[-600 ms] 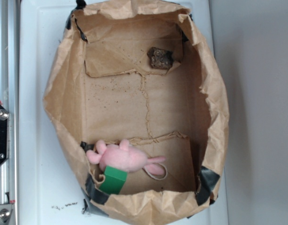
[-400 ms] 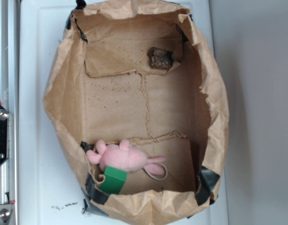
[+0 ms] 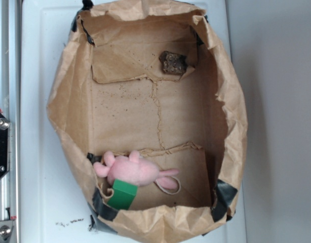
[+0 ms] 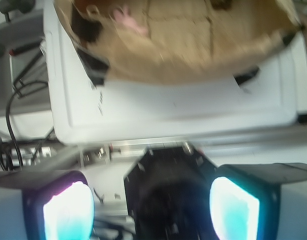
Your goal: Grab the rock.
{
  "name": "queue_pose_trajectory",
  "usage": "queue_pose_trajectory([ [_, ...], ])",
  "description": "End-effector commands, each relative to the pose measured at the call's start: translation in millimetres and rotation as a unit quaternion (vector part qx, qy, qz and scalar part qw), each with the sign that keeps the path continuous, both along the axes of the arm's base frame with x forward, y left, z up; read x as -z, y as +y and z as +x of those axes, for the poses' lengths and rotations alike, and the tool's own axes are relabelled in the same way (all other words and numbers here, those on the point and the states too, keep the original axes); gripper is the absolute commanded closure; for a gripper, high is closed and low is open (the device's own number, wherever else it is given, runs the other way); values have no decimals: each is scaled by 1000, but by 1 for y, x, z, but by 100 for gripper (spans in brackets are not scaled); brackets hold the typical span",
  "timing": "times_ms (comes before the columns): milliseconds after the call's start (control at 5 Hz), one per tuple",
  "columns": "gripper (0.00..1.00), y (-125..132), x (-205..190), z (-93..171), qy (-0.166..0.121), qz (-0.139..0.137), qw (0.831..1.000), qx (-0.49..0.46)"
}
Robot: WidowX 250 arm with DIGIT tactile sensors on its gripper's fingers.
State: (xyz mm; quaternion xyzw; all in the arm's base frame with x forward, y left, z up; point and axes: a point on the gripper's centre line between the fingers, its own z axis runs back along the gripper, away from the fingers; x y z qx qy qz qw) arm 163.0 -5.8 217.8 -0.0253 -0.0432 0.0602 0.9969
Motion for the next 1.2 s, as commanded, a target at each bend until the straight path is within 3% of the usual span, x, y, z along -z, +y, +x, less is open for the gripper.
queue_pose_trajectory([
  [0,0,26,15,60,-55,2,996,-70],
  [400,0,53,57,103,-127,-19,978,-161],
  [800,0,77,84,142,-130,2,968,-213],
  [1000,0,89,98,146,-120,29,968,-219],
])
